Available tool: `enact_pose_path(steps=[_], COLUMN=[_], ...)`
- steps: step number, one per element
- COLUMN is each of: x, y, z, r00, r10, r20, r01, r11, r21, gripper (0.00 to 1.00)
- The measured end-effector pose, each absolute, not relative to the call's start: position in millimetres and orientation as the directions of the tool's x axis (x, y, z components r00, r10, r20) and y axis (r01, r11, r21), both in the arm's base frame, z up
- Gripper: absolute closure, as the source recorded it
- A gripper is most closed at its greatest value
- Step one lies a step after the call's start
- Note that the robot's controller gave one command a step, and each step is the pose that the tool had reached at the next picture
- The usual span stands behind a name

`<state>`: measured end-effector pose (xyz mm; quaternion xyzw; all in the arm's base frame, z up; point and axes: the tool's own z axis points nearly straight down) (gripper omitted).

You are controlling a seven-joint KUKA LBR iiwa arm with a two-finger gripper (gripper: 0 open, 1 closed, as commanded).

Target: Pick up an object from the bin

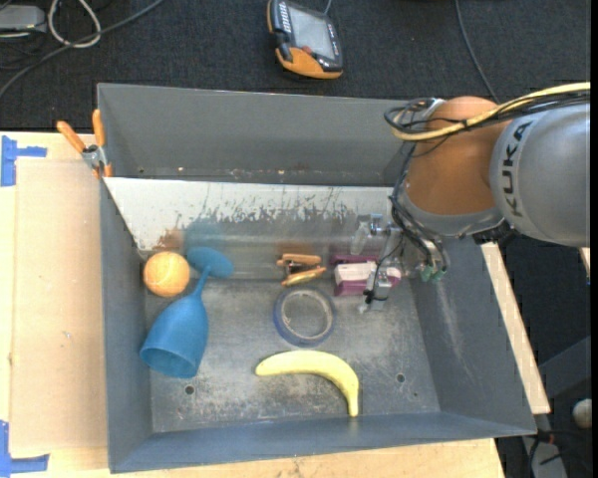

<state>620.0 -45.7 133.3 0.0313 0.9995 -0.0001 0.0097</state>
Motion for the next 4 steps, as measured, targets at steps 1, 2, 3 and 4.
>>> enact_pose_path(steps=[1, 2, 3, 4], x=[525.6, 603.9, 603.9, 603.1], y=[10.1, 72.5, 72.5, 72.8], z=[68.5, 70.0, 70.1, 80.2], r00=[-0.999, -0.992, -0.992, -0.992], r10=[-0.045, -0.124, -0.124, -0.125], r20=[-0.002, -0.025, -0.025, -0.023], r01=[-0.045, -0.123, -0.124, -0.125], r11=[0.999, 0.992, 0.992, 0.992], r21=[0.002, -0.006, -0.006, -0.005], gripper=[0.0, 1.0, 1.0, 1.0])
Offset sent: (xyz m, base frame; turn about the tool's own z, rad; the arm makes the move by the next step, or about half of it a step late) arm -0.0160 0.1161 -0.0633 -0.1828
